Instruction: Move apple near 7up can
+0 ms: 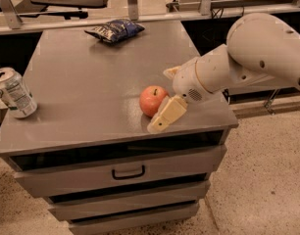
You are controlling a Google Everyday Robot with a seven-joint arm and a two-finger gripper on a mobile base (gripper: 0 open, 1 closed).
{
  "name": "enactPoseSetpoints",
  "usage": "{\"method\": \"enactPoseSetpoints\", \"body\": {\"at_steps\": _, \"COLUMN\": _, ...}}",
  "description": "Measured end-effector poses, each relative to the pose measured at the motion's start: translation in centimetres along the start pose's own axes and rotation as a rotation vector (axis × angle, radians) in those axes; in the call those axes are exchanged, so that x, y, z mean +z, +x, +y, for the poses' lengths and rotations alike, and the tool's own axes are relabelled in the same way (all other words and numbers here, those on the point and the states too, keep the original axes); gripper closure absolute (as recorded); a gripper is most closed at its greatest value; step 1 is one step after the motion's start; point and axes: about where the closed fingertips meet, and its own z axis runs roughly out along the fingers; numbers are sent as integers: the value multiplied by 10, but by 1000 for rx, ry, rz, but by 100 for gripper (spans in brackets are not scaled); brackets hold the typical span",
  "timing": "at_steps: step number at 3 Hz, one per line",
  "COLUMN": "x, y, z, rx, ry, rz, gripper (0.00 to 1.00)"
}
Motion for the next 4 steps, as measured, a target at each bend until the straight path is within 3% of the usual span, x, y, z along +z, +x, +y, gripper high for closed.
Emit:
{"method": "enactPoseSetpoints", "body": {"at_steps": 1, "x": 14, "y": 0, "z": -4, "rx": 59, "ry": -26, "rz": -55, "gripper": 14}}
{"method": "enactPoseSetpoints", "body": {"at_steps": 2, "x": 22, "y": 1, "z": -5, "rx": 102, "ry": -48, "rz": -103, "gripper": 38}}
{"method": "enactPoseSetpoints", "body": {"at_steps": 3, "x": 13, "y": -3, "z": -10, "rx": 126, "ry": -41, "rz": -153, "gripper": 61}}
{"method": "enactPoseSetpoints", "body": {"at_steps": 4, "x": -28, "y": -18, "z": -20, "rx": 115, "ry": 5, "rz": -205, "gripper": 84}}
